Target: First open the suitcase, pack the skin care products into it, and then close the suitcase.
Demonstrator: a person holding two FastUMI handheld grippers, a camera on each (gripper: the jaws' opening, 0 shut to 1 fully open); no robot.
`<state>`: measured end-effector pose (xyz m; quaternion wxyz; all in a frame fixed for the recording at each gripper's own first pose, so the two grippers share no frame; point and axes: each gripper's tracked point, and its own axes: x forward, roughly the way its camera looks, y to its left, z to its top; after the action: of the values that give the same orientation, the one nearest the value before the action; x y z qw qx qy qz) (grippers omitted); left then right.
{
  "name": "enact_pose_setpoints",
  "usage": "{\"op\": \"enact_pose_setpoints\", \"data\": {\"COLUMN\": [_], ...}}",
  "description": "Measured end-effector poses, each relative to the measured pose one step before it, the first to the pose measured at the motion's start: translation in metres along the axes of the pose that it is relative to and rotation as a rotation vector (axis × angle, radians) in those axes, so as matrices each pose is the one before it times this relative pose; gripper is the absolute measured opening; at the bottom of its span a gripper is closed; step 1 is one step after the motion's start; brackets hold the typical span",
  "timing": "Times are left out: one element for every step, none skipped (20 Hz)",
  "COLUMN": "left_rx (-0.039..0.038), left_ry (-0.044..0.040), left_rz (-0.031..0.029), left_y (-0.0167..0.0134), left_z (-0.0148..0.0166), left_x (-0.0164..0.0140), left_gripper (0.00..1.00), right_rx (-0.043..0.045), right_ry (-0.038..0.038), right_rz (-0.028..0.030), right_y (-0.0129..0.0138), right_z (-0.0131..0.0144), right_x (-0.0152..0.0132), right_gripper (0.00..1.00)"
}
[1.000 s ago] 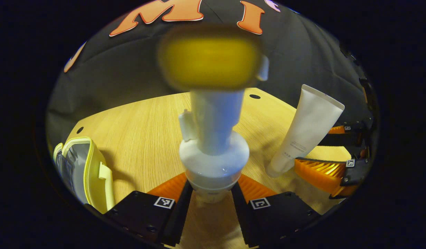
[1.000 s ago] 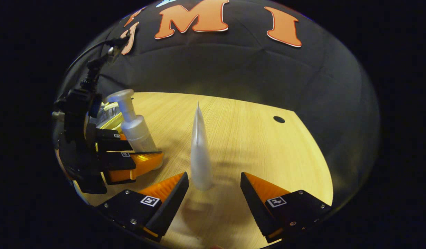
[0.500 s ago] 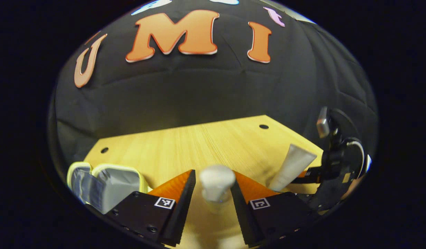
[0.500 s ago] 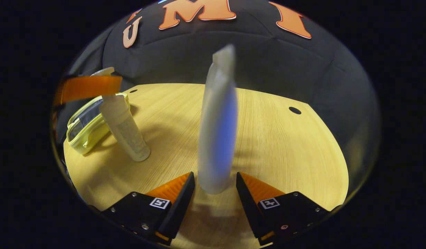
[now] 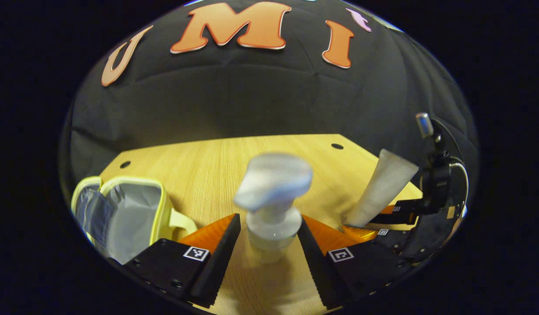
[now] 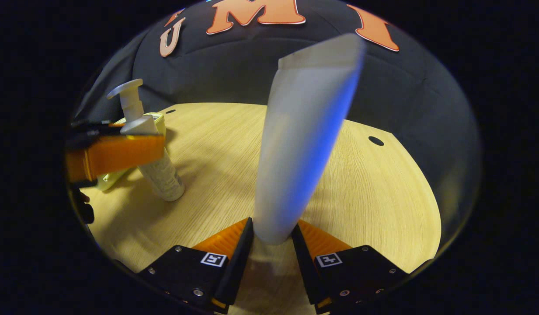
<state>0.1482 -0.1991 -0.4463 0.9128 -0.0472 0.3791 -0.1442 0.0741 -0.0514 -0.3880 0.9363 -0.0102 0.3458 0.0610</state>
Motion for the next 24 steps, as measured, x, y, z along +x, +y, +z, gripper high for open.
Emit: {"op": "enact_pose_setpoints", "data": {"left_rx": [-0.03114,0.00080,-0.01336,-0.01848,-0.00300,-0.00860,0.01808,0.01923,0.01092,0.00675,0.00110,-0.01392,-0.00126,0.00156,-0.00051,0.00160,0.00346,0.00165,0.00069,-0.00268,-0.00410,0.00049,0.00059,-0.00705], "left_ry": [0.01927,0.01952,0.00625,0.02115,0.00525,0.01568,-0.01488,0.00243,0.00120,-0.00069,-0.00444,0.00016,-0.00404,-0.01622,-0.02101,-0.00952,-0.01642,-0.01557,-0.00871,-0.00826,-0.01825,-0.01417,-0.01872,-0.01056], "left_rz": [-0.00708,0.01326,0.00447,-0.00221,0.00555,0.00421,0.00536,0.01033,0.01316,0.00082,0.00401,0.00295,0.00080,0.00685,0.00181,0.00187,0.00266,0.00673,0.00200,0.01248,0.01253,0.00528,0.02098,0.01170], "left_y": [-0.00270,0.00184,0.00190,-0.00246,0.00079,0.00125,0.00015,0.00044,0.00281,-0.00005,0.00163,0.00032,0.00193,0.00473,0.00487,0.00311,0.00485,0.00572,0.00531,0.01120,0.01153,0.00898,0.01587,0.01391], "left_z": [-0.01331,-0.01189,-0.00540,-0.00670,-0.00494,-0.00673,0.00403,0.00014,-0.00126,0.00174,0.00334,0.00391,0.00429,0.00776,0.01225,0.00591,0.01169,0.00949,0.00741,0.00815,0.01114,0.00626,0.01021,0.00839], "left_x": [0.00691,0.00784,0.00856,0.00282,0.00360,0.00369,0.00282,0.00098,-0.00027,0.00011,-0.00175,-0.00367,-0.00407,-0.00864,-0.00912,-0.00703,-0.00898,-0.00980,-0.00615,-0.00864,-0.01149,-0.00761,-0.01139,-0.00980], "left_gripper": [0.77,0.70,0.70,0.70,0.70,0.71,0.71,0.67,0.63,0.60,0.60,0.60,0.61,0.60,0.60,0.60,0.60,0.60,0.60,0.59,0.60,0.60,0.60,0.59], "right_rx": [-0.00141,-0.00820,-0.00504,-0.00232,-0.00213,0.00091,0.00280,0.00124,-0.00254,-0.00139,0.00004,0.01000,0.00287,-0.00027,-0.01488,-0.00023,0.00440,0.00098,-0.00088,-0.00014,0.00082,-0.01061,-0.00722,-0.00443], "right_ry": [-0.00035,-0.00202,-0.00130,0.00084,-0.00100,0.00361,0.00194,0.00341,-0.00022,-0.00581,0.00267,0.00012,0.00072,0.00389,-0.00157,0.00173,-0.00450,-0.00703,-0.01596,-0.01026,-0.01313,-0.02418,-0.02055,-0.02617], "right_rz": [0.00380,-0.00251,-0.00255,-0.00019,0.00102,0.00201,0.00110,0.00192,0.00259,0.00054,0.00089,0.00242,-0.00031,0.00090,0.00048,0.00850,0.00540,0.00507,0.00592,0.00510,0.00775,-0.00028,0.00973,0.00542], "right_y": [-0.00020,0.00003,-0.00054,0.00026,-0.00036,-0.00019,0.00024,0.00045,0.00195,0.00110,-0.00005,0.00055,0.00047,0.00088,0.00066,0.00160,0.00109,0.00280,0.00385,0.00349,0.00329,0.00311,0.00569,0.00541], "right_z": [-0.00056,-0.00055,0.00076,0.00049,-0.00060,0.00010,-0.00030,-0.00154,0.00046,0.00208,-0.00078,-0.00024,-0.00045,0.00064,-0.00013,0.00125,0.00189,0.00388,0.00707,0.00916,0.01019,0.01302,0.01475,0.01367], "right_x": [0.00028,-0.00027,-0.00016,-0.00013,-0.00096,0.00082,-0.00039,-0.00017,0.00125,-0.00165,0.00039,-0.00016,-0.00017,-0.00057,-0.00039,-0.00057,-0.00322,-0.00925,-0.00519,-0.00400,-0.00394,-0.00783,-0.00742,-0.00768], "right_gripper": [0.61,0.61,0.60,0.60,0.60,0.60,0.60,0.61,0.60,0.57,0.53,0.51,0.51,0.50,0.47,0.47,0.46,0.46,0.46,0.46,0.46,0.46,0.45,0.45]}}
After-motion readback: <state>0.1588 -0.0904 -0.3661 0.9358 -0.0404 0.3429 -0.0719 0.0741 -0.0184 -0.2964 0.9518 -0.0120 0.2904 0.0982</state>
